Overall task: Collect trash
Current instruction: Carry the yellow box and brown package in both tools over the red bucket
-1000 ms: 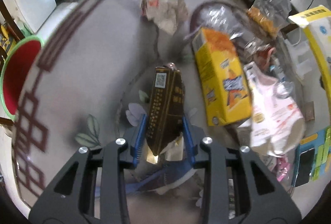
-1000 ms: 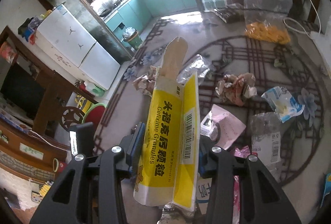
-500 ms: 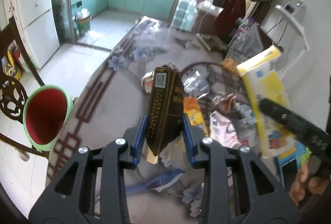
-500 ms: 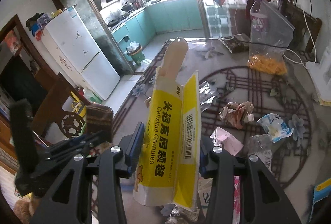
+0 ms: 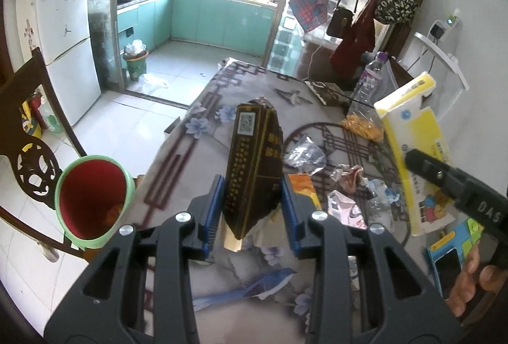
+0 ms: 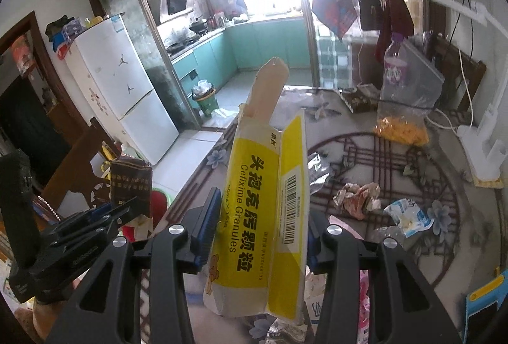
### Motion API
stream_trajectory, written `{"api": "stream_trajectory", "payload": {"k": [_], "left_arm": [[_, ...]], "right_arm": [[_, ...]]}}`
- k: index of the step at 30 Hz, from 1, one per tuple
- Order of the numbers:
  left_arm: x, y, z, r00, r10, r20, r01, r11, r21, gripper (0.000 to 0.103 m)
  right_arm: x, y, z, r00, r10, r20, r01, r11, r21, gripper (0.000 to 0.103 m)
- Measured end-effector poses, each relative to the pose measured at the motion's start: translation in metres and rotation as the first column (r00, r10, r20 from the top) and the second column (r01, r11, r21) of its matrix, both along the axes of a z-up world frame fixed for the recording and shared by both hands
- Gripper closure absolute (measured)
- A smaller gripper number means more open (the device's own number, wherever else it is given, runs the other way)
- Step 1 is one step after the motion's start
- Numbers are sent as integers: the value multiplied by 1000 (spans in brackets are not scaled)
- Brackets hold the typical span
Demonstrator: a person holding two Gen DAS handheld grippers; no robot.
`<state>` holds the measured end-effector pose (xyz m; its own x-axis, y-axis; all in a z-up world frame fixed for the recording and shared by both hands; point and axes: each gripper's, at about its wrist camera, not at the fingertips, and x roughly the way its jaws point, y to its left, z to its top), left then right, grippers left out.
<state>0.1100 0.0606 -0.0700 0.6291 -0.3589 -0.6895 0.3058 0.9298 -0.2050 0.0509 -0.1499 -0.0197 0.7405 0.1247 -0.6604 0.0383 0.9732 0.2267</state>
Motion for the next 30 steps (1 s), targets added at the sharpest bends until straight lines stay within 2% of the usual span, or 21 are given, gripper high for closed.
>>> {"api": "stream_trajectory", "payload": {"k": [11, 30], "left_arm": [[24, 64, -2, 1000, 11, 9, -11, 1000, 2, 69], [94, 151, -9, 997, -78, 12, 78, 997, 4, 69]], "right_arm": [[22, 62, 7, 999, -30, 14, 31, 996, -89, 59], [65, 160, -2, 992, -123, 10, 123, 981, -149, 59]]}}
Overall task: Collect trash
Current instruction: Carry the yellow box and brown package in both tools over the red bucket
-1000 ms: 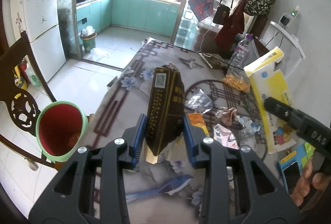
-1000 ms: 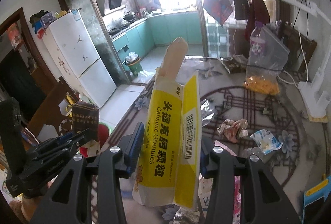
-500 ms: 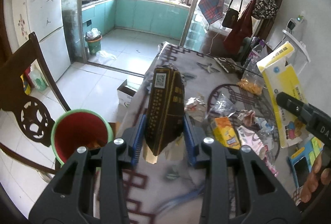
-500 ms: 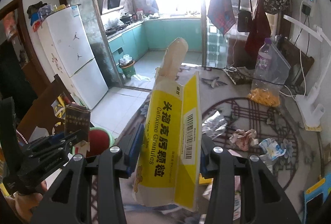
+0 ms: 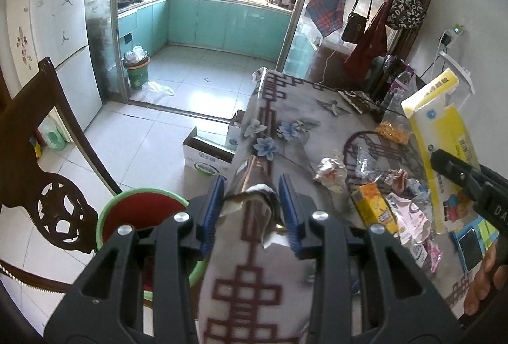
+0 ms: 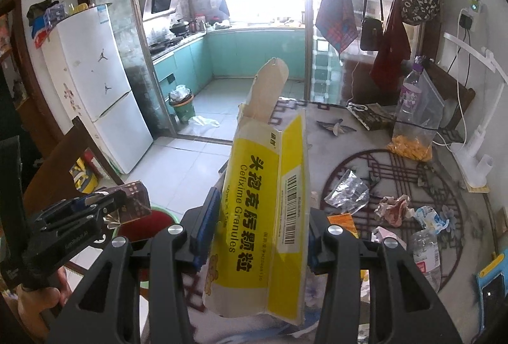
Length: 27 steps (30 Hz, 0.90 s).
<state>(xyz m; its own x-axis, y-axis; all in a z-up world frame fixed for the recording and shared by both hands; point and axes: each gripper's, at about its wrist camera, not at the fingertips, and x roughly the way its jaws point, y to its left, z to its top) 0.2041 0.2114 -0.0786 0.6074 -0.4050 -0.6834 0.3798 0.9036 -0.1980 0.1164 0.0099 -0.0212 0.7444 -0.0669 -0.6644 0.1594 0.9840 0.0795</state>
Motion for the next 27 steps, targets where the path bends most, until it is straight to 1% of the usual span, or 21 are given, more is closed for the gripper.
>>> {"api": "stream_trajectory", "payload": {"k": [6, 13, 20, 24, 27], "left_arm": [[12, 28, -8, 999, 27, -22, -27, 1000, -9, 69], [26, 69, -23, 992, 111, -58, -110, 994, 9, 69], [38, 104, -36, 978, 188, -88, -186, 982, 28, 69], [46, 117, -41, 972, 213, -97, -210, 977, 41, 69], [54, 125, -50, 967, 233, -106, -228, 972, 61, 69]], "right_arm": [[19, 27, -7, 999, 38, -24, -37, 999, 15, 59], [44, 65, -26, 989, 122, -80, -119, 992, 34, 59], [67, 98, -44, 970, 209, -123, -204, 978, 50, 59], [81, 114, -58, 957, 244, -154, -239, 970, 52, 59], [93, 127, -71, 942, 281, -184, -274, 960, 62, 59]]}}
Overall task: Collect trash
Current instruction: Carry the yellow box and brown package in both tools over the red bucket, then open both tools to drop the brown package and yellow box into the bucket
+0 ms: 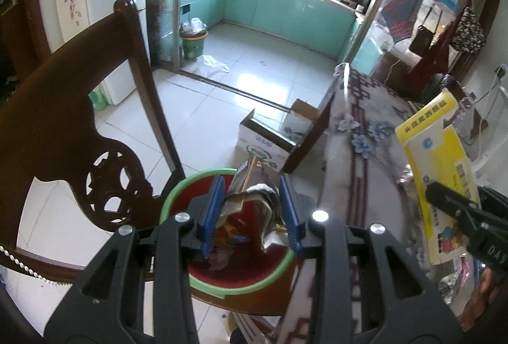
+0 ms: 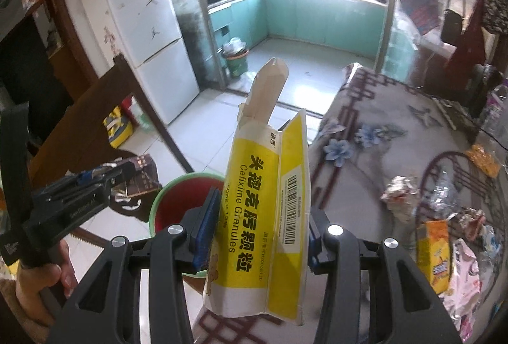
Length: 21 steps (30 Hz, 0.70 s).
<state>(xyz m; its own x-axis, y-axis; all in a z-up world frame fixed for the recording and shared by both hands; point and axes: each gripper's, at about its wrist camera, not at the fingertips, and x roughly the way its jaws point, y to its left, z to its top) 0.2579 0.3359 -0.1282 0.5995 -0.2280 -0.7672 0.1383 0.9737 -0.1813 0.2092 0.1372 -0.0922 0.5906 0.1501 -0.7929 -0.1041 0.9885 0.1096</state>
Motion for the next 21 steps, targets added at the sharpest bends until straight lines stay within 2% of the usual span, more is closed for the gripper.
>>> {"api": "stream_trajectory", "payload": {"k": [7, 13, 21], "left_arm": [[14, 16, -33, 996, 34, -83, -34, 999, 11, 69], [25, 20, -49, 991, 44, -122, -43, 999, 17, 69], [38, 23, -71, 983, 54, -175, -52, 999, 18, 69]], "right_arm": [[18, 27, -34, 992, 84, -94, -82, 996, 24, 58], [32, 44, -62, 975, 145, -170, -137, 989, 58, 58], [43, 60, -84, 953, 211, -217, -201, 977, 71, 58]]}}
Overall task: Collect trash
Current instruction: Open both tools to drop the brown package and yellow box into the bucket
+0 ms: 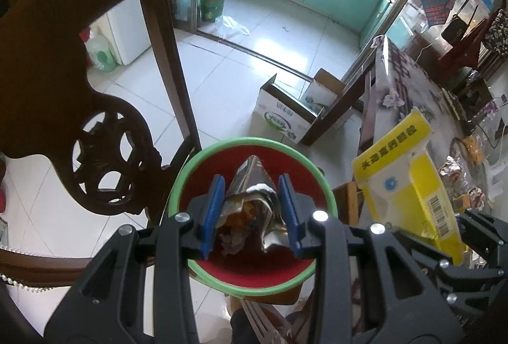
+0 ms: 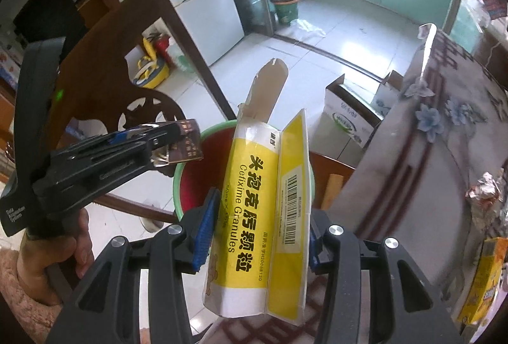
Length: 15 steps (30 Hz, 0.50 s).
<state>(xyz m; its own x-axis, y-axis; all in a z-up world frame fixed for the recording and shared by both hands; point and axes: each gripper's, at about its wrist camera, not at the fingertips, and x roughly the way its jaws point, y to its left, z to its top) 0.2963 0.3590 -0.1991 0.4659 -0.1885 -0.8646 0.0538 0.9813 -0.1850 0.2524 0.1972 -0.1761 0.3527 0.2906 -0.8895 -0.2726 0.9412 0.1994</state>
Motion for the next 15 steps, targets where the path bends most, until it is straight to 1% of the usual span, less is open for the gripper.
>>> {"api": "stream_trajectory", "payload": {"k": [5, 10, 11, 12, 13, 14, 15], "left_arm": [[6, 0, -9, 1000, 1, -19, -1, 1000, 4, 69], [11, -1, -12, 1000, 3, -22, -3, 1000, 10, 69], [12, -1, -12, 1000, 6, -19, -6, 1000, 14, 68], [12, -1, -11, 1000, 14, -14, -13, 1000, 19, 59], [12, -1, -11, 1000, 21, -12, -21, 1000, 22, 37], [12, 0, -9, 1000, 31, -2, -31, 999, 22, 27], [11, 0, -6, 999, 39, 19, -39, 999, 17, 21]], "right_arm": [[4, 4, -6, 1000, 13, -14, -13, 1000, -3, 58], [8, 6, -8, 1000, 19, -13, -19, 1000, 0, 58], [9, 6, -8, 1000, 21, -10, -21, 1000, 0, 56], [9, 8, -8, 1000, 24, -3, -24, 1000, -1, 53], [9, 8, -7, 1000, 26, 3, -26, 1000, -5, 53], [8, 9, -6, 999, 30, 11, -30, 1000, -8, 50], [8, 8, -4, 999, 30, 21, -30, 1000, -6, 43]]}}
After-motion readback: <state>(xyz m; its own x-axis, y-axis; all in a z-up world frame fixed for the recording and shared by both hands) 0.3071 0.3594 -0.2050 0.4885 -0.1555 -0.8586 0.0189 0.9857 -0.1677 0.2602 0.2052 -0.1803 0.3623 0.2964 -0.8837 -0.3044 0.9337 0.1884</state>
